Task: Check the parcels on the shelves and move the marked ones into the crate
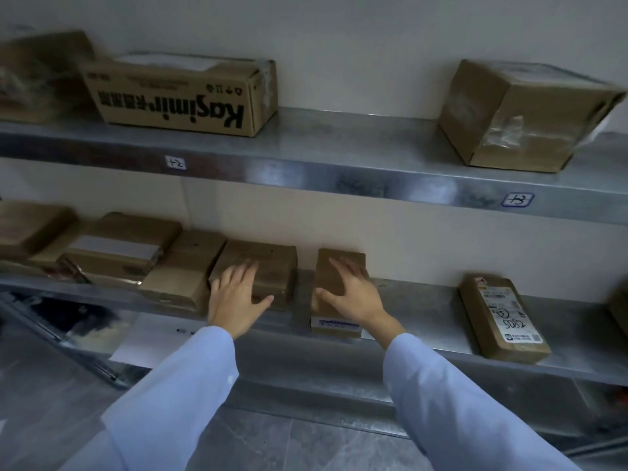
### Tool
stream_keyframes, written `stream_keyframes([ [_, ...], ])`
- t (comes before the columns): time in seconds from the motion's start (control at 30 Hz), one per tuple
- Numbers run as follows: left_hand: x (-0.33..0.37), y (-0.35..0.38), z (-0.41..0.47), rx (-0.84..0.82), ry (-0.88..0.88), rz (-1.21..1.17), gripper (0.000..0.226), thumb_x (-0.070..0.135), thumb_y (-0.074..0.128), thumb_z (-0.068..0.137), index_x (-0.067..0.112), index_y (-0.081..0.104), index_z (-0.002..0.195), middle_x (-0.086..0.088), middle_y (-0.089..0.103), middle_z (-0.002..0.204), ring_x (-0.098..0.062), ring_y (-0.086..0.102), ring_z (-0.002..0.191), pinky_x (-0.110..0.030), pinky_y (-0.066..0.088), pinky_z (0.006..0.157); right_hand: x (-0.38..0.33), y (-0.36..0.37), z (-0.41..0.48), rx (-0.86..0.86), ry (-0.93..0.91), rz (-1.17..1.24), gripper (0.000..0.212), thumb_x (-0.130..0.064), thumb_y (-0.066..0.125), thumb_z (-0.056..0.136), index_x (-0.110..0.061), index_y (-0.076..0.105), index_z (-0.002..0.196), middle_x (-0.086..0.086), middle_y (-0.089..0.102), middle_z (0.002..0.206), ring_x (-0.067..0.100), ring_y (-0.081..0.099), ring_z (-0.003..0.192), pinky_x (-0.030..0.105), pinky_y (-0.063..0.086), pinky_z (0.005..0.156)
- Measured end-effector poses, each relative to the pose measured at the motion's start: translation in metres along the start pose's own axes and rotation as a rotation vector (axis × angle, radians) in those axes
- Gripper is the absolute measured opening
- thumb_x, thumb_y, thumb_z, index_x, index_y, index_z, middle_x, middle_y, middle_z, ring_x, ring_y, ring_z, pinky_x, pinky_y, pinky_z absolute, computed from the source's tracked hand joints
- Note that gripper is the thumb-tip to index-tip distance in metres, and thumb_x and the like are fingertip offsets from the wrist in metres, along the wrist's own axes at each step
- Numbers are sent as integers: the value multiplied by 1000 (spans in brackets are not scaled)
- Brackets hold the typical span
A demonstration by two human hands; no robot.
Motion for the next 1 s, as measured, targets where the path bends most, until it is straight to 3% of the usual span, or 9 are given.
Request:
stream_keyframes([
  [0.17,-42,-6,10,-24,-41,67,81,62,55,87,22,28,151,-1,32,156,-24,23,145,-42,23,112,-31,13,12,-58,-42,-100,79,-61,57,89,-29,24,154,-1,18,162,23,8,151,44,19,120],
  [0.4,-91,-3,31,-91,11,74,82,63,58,84,23,31,150,-1,40,152,-25,28,143,-41,24,110,-66,42,32,-92,-2,-111,84,-59,60,88,-33,18,156,1,20,161,23,11,150,41,19,119],
  [0.57,-100,7,39,-66,105,30,78,56,72,74,20,49,139,-3,56,136,-28,46,127,-43,34,101,-70,60,39,-105,84,-73,86,-58,64,86,-31,21,155,2,24,160,22,12,150,40,23,119],
  [0.73,-104,14,45,-36,187,-25,73,51,81,63,18,59,125,-6,63,122,-32,54,116,-46,42,94,-69,70,38,-117,168,-47,91,-55,68,84,-29,18,156,1,21,161,20,6,152,38,25,119],
  [0.87,-113,13,60,-40,198,-67,80,53,82,62,15,57,128,-8,60,128,-33,50,124,-48,42,98,-66,72,40,-111,220,-14,96,-55,72,81,-29,17,155,2,23,161,21,6,152,41,26,119],
  [1.0,-113,16,65,-89,200,-131,87,58,74,72,17,44,143,-6,49,145,-30,34,140,-45,28,113,-66,75,44,-111,236,40,94,-51,73,81,-28,20,154,5,24,161,21,4,152,39,22,120],
])
Point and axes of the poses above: each hand's wrist, its own z-axis towards the middle knuckle, its own y-axis out of the palm, x = y × z, the point moved 2 cm from there along z, towards the middle knuckle
